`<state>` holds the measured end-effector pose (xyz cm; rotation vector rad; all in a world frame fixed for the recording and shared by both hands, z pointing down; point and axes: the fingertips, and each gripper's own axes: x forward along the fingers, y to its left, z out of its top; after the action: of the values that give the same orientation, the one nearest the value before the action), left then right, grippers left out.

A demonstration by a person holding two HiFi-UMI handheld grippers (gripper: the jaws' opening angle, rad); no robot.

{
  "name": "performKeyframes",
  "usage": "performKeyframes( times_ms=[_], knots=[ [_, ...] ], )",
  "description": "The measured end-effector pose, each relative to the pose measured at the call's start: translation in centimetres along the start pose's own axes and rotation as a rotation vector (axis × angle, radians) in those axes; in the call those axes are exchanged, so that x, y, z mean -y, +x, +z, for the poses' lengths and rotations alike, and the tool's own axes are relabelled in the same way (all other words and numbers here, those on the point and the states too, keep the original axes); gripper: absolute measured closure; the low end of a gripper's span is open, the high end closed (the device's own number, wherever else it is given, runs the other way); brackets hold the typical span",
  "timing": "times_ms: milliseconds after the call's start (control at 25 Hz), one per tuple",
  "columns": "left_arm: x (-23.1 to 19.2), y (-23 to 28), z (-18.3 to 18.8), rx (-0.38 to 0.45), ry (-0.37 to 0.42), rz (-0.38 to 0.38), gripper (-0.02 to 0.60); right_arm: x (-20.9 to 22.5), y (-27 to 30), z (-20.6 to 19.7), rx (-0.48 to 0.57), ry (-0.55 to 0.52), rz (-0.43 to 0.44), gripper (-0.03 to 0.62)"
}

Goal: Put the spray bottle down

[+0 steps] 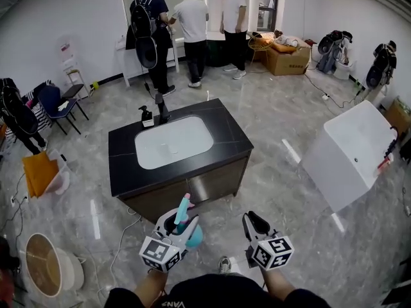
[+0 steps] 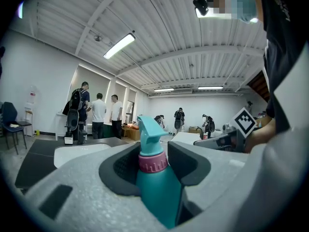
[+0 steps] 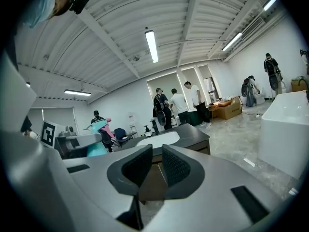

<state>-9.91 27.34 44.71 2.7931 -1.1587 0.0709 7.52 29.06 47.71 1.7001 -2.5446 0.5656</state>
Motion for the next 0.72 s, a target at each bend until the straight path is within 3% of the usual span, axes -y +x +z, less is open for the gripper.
performKeyframes(
  times_ms=[360, 720],
  knots=[
    [0.3, 5.5, 0.6, 0.013, -0.005, 0.090, 0.403, 5.8, 3.0, 2.0, -0.034, -0.015, 0.087, 0.542],
    [-2.0, 8.4, 0.4, -0.005, -0.012, 0.140, 0.403, 8.2, 6.2, 2.0, -0.065, 0.005, 0.119, 0.542]
  ],
)
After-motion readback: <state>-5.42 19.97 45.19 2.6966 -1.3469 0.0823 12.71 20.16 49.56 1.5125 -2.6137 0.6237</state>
